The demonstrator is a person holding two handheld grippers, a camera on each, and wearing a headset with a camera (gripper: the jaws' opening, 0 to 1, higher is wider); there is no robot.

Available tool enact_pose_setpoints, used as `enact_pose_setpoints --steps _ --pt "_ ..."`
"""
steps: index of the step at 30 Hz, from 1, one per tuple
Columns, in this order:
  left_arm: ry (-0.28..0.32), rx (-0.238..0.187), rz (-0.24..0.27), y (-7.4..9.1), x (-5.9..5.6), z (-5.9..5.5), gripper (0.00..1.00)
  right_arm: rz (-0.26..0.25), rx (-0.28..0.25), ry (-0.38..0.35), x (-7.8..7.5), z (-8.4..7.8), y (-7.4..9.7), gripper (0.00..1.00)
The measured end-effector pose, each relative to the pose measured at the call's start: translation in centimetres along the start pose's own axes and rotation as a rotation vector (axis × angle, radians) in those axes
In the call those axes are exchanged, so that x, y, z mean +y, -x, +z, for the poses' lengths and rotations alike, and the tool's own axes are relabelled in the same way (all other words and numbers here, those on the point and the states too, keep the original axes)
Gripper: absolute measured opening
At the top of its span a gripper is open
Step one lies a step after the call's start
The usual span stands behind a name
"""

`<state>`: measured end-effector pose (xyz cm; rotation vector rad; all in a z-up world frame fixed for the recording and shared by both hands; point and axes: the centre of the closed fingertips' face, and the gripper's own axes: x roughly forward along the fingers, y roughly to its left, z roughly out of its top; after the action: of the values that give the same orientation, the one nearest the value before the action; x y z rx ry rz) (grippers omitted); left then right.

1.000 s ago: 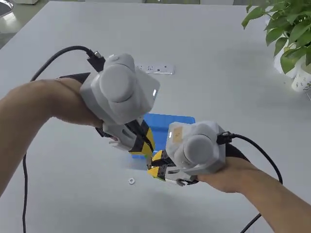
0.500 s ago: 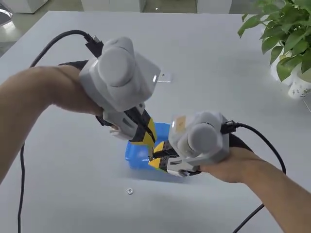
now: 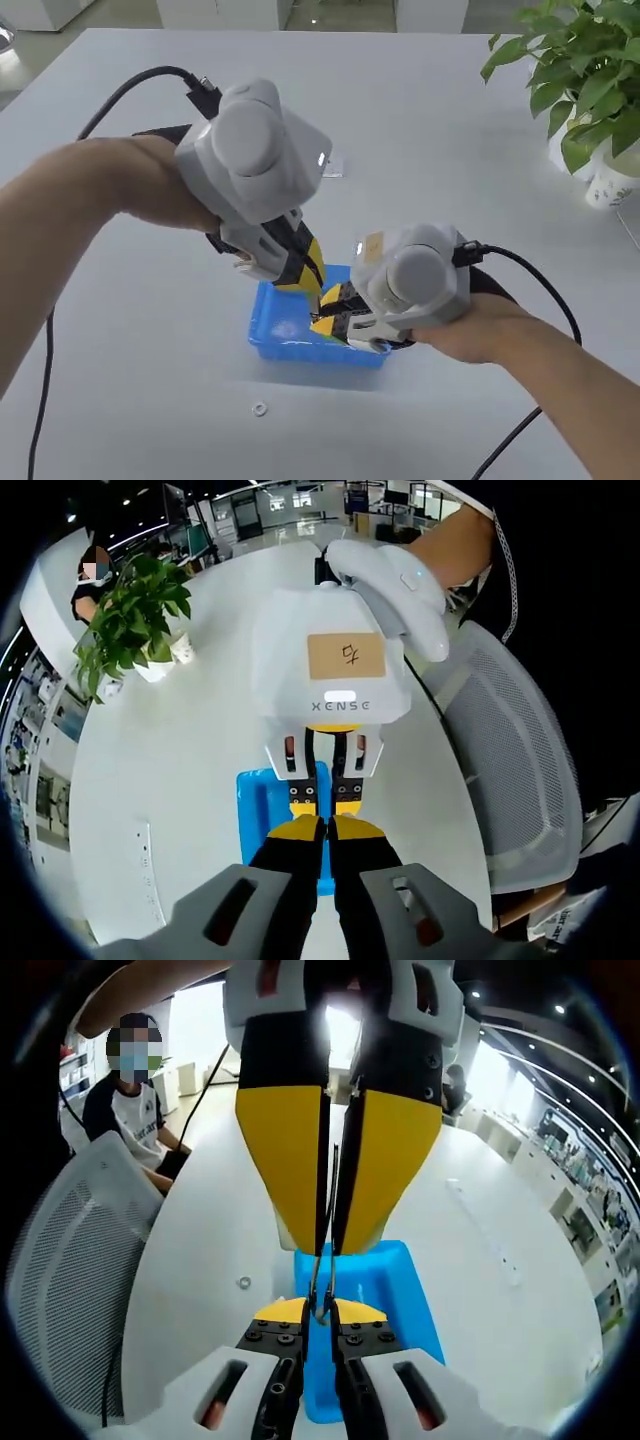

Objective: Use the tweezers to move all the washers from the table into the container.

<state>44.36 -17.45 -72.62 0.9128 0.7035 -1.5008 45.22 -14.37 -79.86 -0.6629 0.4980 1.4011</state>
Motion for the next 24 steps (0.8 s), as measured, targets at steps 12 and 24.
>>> enact_pose_setpoints --steps 12,24 --pt "0.011 -0.007 -0.007 -2.1 1.7 -1.1 0.06 0.01 0.019 -0.019 -1.3 -2.1 -1.3 0.1" --pt "0.04 -0.005 -0.026 -4.2 2.5 -2.5 0.06 0.042 0.046 -0.055 -1.7 -4.1 -2.9 0.1"
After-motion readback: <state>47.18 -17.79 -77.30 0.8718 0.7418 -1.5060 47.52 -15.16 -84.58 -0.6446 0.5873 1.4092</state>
